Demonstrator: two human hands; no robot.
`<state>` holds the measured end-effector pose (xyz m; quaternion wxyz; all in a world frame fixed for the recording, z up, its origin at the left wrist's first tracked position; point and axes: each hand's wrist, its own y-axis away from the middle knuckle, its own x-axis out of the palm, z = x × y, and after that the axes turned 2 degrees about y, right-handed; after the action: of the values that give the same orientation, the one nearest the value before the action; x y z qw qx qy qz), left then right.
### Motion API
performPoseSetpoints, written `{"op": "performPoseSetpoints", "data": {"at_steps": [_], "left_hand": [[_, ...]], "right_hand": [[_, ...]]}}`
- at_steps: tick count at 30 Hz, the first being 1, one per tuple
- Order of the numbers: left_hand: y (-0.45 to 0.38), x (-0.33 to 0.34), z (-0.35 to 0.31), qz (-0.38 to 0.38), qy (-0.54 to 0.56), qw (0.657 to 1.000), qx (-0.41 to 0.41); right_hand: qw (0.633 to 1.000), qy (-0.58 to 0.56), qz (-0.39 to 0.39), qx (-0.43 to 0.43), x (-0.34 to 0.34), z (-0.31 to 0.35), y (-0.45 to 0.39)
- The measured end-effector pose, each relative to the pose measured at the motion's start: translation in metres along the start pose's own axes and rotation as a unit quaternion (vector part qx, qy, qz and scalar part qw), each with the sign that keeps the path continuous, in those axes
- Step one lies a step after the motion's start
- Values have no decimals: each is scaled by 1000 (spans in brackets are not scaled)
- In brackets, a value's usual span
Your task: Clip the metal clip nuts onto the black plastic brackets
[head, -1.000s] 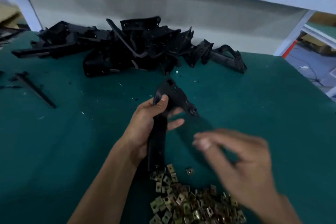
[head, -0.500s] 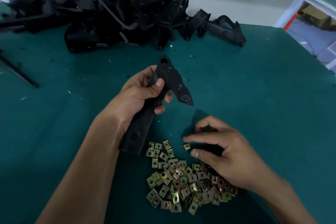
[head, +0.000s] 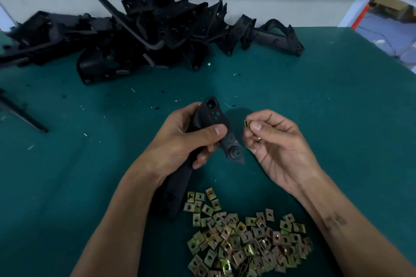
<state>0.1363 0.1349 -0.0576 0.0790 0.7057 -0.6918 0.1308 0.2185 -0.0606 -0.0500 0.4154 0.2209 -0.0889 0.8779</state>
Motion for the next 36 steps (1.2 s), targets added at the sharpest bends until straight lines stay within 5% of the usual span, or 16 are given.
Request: {"op": "performPoseSetpoints", "data": {"at_steps": [15, 20, 36], "left_hand": [[-4, 4, 6, -38, -25, 999, -7], [-4, 5, 7, -35, -30, 999, -6], [-4, 3, 7, -19, -47, 999, 3]], "right_hand": [[999, 37, 10, -36, -2, -3, 5], [990, 105, -36, -83, 5, -9, 6], [989, 84, -116, -33, 25, -5, 16]]}}
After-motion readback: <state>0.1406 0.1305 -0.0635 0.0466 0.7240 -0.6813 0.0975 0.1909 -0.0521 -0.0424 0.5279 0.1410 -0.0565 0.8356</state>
